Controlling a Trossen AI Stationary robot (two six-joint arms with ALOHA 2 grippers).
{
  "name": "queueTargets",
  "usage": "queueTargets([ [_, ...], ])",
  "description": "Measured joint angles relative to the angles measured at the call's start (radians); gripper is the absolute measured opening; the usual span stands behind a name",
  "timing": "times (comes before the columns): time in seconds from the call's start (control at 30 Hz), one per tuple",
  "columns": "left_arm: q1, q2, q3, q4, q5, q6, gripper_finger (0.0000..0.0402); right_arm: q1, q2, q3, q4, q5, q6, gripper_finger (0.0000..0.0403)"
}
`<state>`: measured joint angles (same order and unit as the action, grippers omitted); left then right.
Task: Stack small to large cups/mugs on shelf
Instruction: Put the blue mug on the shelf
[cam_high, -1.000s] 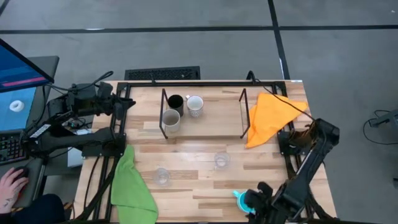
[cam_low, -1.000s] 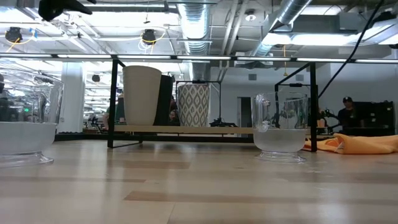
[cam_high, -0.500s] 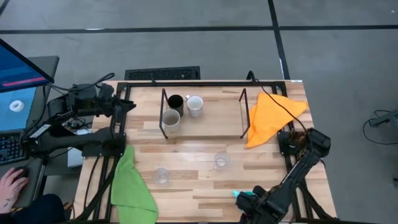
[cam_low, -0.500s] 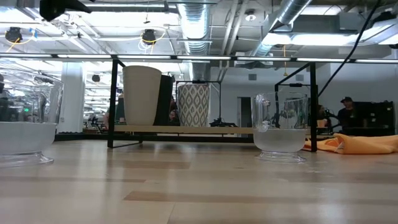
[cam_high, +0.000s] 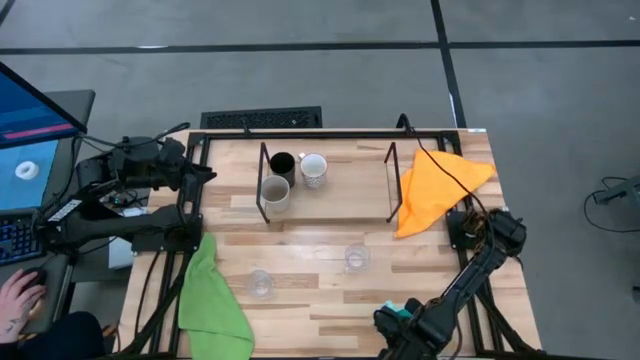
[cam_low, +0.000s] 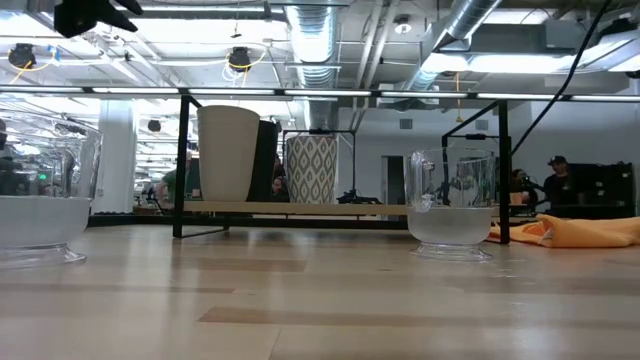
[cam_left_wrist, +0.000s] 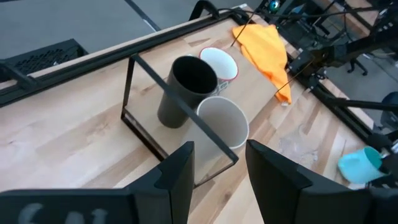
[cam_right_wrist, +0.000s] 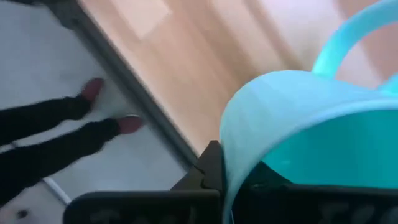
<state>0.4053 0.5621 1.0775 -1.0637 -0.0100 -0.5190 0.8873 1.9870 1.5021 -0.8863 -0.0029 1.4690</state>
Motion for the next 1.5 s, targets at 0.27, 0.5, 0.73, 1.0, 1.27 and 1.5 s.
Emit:
queueTargets([
  [0.27, 0.000, 0.000, 0.000, -0.032, -0.002, -0.024, 0.0135, -0.019, -0.026, 0.021, 0.041, 0.012, 0.007, 0.0013],
  [0.5, 0.000, 0.000, 0.000, -0.056, 0.003, -0.048, 0.0135, -0.003, -0.062, 0.124, 0.028, 0.102, -0.011, 0.0012],
  [0.73, 0.000, 0.000, 0.000, -0.055, 0.004, -0.050, 0.0135, 0.060, -0.178, 0.206, 0.041, 0.405, -0.069, 0.0012],
  [1.0, 0.000, 0.000, 0.000, -0.055, 0.004, -0.057, 0.0135, 0.099, -0.311, 0.215, 0.284, 0.775, -0.484, 0.0012],
  [1.27, 0.000, 0.000, 0.000, -0.054, 0.004, -0.066, 0.0135, 0.104, -0.362, 0.214, 0.815, 0.676, -1.153, 0.0012],
  [1.5, 0.000, 0.000, 0.000, -0.054, 0.004, -0.066, 0.0135, 0.137, -0.396, 0.214, 1.136, 0.407, -1.524, 0.0014],
])
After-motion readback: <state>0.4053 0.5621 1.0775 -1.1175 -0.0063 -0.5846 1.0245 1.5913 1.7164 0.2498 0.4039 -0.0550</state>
